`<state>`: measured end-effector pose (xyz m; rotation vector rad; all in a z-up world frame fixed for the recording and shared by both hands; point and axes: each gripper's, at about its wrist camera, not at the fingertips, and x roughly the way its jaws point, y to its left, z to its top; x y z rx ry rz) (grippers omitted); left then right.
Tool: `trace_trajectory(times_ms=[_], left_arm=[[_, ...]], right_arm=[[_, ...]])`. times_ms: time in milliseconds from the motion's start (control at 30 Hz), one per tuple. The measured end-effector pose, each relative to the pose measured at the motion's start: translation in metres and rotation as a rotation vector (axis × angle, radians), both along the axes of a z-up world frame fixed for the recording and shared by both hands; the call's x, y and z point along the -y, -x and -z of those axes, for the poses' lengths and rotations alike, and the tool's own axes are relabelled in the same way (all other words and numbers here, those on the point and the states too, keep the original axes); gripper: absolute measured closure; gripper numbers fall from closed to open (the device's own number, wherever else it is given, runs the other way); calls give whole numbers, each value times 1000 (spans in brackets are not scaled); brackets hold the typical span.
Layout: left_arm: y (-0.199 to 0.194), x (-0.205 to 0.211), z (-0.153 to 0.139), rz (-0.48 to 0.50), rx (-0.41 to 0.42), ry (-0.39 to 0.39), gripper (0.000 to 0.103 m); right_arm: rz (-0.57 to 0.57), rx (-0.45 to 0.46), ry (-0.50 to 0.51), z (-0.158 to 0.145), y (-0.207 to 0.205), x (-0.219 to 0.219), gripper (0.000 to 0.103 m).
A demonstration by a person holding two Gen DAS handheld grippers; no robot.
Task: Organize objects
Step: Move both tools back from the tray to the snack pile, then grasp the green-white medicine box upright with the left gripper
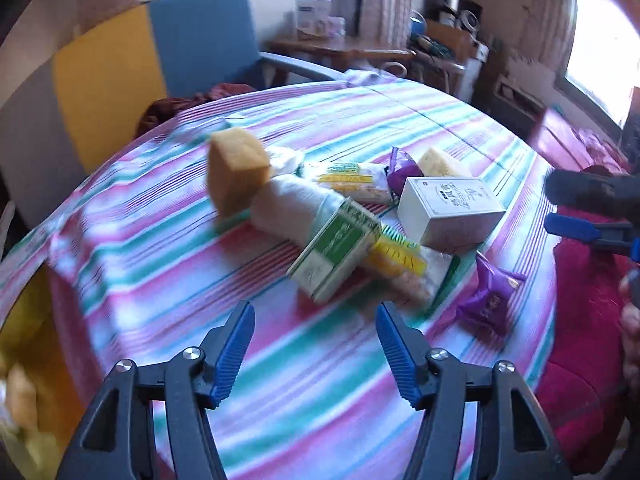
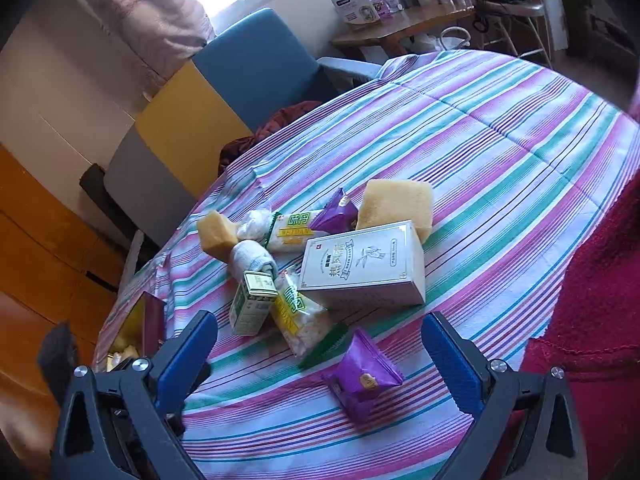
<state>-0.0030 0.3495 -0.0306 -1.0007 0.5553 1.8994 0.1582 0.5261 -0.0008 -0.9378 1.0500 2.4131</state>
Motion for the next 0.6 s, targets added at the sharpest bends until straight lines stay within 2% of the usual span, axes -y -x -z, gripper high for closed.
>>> trace_trajectory(times_ms=[333,367,400,467,600], left_arm=[[30,-49,29,61,85,37,40],[31,-52,32,57,100,39,44],[32,-52,34,58,116,39,56],[25,-50,35,69,106,26,68],[13,-27,30,31,102,-10,71]], right_arm=[[-53,-17,73,10,4,-6,0],[-55,-16,78,10,4,-6,0],[-56,-14,81,10,4,-6,0],[-67,-14,83,11,4,-6,0],[-81,1,100,13,7,-7,0]])
